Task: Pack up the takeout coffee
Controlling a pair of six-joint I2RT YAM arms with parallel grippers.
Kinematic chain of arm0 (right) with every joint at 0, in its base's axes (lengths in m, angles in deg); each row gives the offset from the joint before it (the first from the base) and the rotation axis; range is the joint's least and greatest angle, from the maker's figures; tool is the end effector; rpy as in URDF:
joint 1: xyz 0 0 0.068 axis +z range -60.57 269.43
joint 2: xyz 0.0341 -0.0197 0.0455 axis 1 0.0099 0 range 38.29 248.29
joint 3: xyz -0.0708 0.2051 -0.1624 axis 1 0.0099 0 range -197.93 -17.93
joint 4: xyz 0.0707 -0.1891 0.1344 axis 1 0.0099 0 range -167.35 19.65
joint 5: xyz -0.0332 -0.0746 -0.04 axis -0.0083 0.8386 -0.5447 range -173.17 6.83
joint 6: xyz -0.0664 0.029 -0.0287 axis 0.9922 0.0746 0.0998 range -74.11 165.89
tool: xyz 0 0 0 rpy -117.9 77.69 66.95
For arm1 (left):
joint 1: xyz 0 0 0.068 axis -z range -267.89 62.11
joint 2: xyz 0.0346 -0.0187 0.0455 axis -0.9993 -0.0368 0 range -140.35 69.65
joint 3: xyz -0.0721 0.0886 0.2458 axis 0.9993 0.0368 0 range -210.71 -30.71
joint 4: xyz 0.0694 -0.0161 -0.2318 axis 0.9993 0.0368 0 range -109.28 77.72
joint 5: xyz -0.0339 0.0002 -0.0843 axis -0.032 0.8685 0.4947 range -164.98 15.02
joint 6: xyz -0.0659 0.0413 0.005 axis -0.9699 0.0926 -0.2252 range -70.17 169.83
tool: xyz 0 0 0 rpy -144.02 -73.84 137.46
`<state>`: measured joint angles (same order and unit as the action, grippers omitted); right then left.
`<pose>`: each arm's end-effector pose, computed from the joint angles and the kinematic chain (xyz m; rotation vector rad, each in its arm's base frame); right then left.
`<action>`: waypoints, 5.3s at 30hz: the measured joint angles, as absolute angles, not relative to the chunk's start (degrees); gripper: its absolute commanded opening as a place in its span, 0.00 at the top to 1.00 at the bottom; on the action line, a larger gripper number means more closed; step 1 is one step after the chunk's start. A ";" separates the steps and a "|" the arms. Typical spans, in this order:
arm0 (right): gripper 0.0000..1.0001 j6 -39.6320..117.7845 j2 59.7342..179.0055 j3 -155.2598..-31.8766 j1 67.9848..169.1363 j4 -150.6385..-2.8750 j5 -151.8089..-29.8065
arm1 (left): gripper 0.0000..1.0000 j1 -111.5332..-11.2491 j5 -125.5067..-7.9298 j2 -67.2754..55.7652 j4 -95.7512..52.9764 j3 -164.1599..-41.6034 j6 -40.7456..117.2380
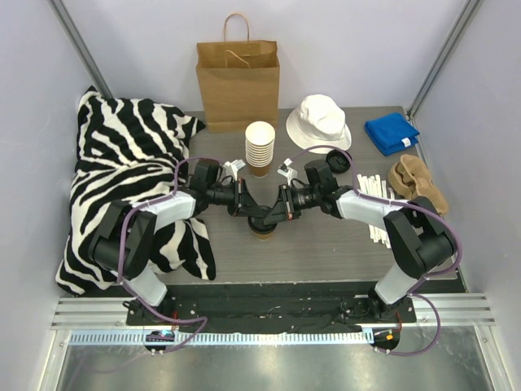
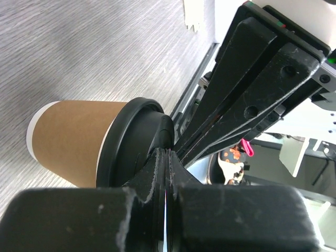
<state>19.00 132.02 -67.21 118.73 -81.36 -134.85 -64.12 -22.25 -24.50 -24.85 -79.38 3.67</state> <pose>0.2598 0.2057 0.1858 -0.5751 2.3409 1.5165 0.2778 -0.1803 0.1835 0.0802 2.4907 -1.6360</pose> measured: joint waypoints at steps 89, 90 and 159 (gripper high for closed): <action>0.97 5.49 134.69 -67.74 117.07 -84.36 -135.90 | 1.00 -61.54 -18.51 -23.08 -22.88 -80.08 4.35; 0.97 5.27 135.37 -67.89 116.83 -84.82 -136.97 | 1.00 -61.54 -17.44 -24.24 -21.39 -80.08 5.40; 0.83 9.38 126.43 -69.94 116.13 -78.11 -134.43 | 0.88 -61.26 -28.02 -14.97 -7.01 -87.86 13.71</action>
<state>9.38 126.43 -69.94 116.13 -78.11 -134.43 -61.26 -28.02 -14.97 -7.01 -87.86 13.71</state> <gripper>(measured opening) 0.190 0.167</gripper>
